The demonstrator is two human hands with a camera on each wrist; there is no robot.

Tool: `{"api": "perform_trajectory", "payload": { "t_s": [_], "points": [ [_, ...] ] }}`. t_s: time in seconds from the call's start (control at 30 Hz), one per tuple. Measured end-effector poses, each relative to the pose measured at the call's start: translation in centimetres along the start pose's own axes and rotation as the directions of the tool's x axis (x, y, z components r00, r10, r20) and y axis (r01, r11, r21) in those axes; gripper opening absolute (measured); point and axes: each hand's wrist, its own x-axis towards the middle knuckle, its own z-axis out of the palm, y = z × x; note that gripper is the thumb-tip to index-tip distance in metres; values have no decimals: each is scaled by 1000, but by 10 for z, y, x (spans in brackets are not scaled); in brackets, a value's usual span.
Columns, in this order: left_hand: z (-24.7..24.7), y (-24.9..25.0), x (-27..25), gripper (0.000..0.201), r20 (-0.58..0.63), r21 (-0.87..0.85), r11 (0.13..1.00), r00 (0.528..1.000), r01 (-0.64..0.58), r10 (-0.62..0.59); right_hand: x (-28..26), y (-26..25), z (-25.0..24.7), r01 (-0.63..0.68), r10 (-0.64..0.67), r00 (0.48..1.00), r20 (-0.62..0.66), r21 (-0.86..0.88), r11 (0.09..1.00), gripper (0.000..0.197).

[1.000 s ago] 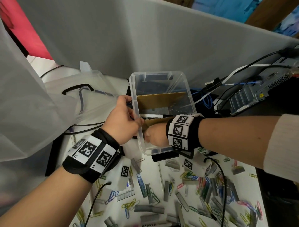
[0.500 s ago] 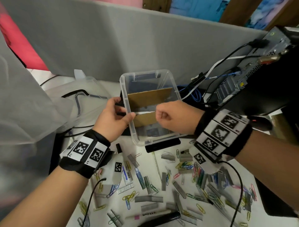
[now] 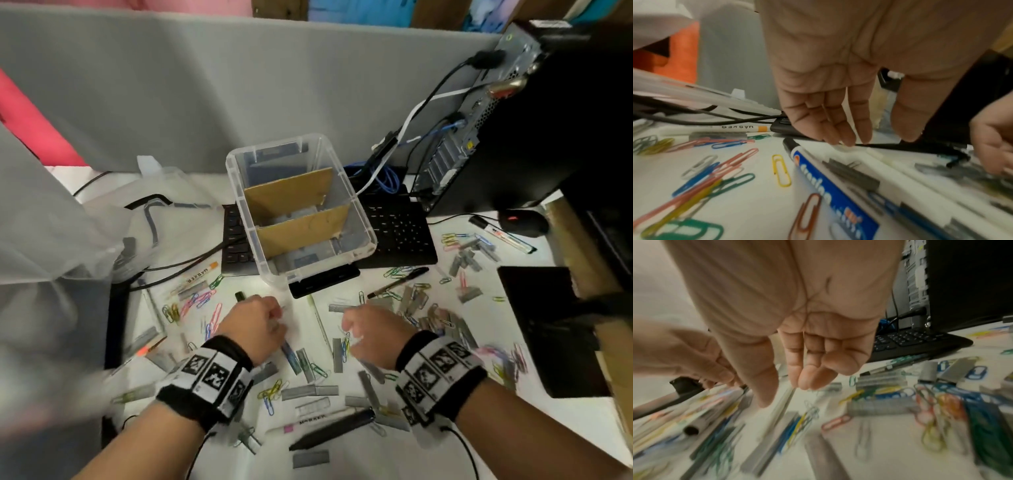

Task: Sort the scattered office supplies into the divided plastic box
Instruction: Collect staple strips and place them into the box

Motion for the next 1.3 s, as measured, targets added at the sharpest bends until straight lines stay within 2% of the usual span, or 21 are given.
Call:
{"api": "perform_trajectory", "payload": {
  "t_s": [0.13, 0.23, 0.33, 0.47, 0.73, 0.87, 1.03, 1.13, 1.3],
  "points": [
    [12, 7, 7, 47, -26, 182, 981, 997, 73, -70, 1, -4, 24, 40, -44, 999, -33, -118, 992, 40],
    [19, 8, 13, 58, -40, 261, 957, 992, 128, -121, 0, -5, 34, 17, -27, 999, -46, -190, 982, 48],
    [24, 9, 17, 56, -37, 311, 937, 987, 162, -158, 0, -6, 38, 2, -21, 997, -76, -233, 972, 53],
    [30, 9, 18, 46, -46, 361, 921, 989, 145, -137, 0, -7, 42, 7, -40, 993, -111, -287, 958, 53],
    [33, 4, 24, 43, -30, 231, 961, 988, 154, -151, -3, -6, 46, 12, -71, 982, -176, -316, 949, 48],
    [31, 1, 26, 44, -11, 135, 974, 983, 182, -183, -6, -3, 40, 0, -55, 978, -200, -267, 964, 53],
    [27, 1, 23, 49, -60, 235, 963, 991, 133, -122, -10, 1, 29, -18, -34, 956, -290, -174, 985, 52],
    [28, 3, 18, 49, -63, 207, 974, 995, 88, -77, -9, 3, 26, -2, -38, 938, -345, -116, 993, 47],
    [31, 0, 14, 43, -59, -9, 999, 997, 42, -43, -12, 3, 21, 91, -94, 926, -365, -25, 996, 41]
  ]
}}
